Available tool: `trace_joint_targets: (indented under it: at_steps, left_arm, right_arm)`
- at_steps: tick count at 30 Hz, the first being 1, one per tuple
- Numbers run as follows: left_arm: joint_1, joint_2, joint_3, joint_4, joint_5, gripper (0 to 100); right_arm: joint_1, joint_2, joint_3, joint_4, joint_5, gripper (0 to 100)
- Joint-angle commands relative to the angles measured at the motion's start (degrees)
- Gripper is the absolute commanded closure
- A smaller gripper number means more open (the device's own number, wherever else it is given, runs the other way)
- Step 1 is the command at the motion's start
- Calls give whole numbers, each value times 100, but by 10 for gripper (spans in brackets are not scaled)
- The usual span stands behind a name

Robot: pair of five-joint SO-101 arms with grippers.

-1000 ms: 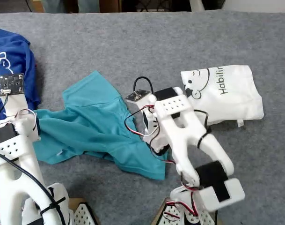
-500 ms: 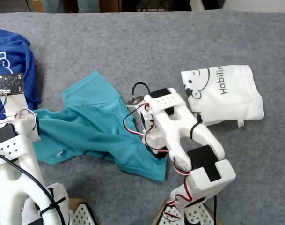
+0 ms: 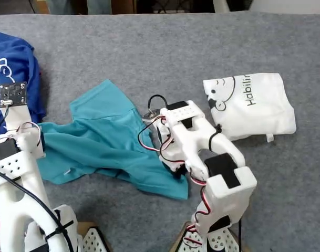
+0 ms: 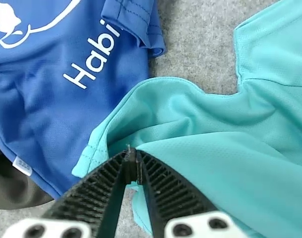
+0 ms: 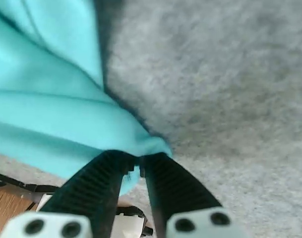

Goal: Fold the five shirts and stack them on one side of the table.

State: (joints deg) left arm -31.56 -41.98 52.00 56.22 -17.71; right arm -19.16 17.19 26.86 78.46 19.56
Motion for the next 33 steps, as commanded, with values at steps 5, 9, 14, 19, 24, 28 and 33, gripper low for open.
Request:
trace_joint_targets:
  at_steps: [5, 9, 14, 19, 24, 28, 33]
  left_arm:
    - [40, -114, -409, -105, 440, 971]
    - [312, -114, -945, -334, 1284, 971]
    - [857, -97, -1068, -1169, 1802, 971]
    - [963, 422, -1095, -1916, 2022, 971]
    - [963, 1459, -1824, -2013, 2180, 971]
    - [980, 2145, -2589, -2004, 2215, 971]
    - [998, 2769, -3433, -1714, 2180, 971]
  right_arm:
    - [35, -585, -1226, 44, -229, 983]
    - [53, -620, -2132, 88, -229, 983]
    - [114, 22, -3081, 88, -229, 981]
    - [536, 892, -3925, 79, -290, 980]
    - [738, 1455, -4936, 123, -396, 980]
    - [721, 1675, -5437, 132, -396, 980]
    - [738, 1798, -5798, 141, -396, 977]
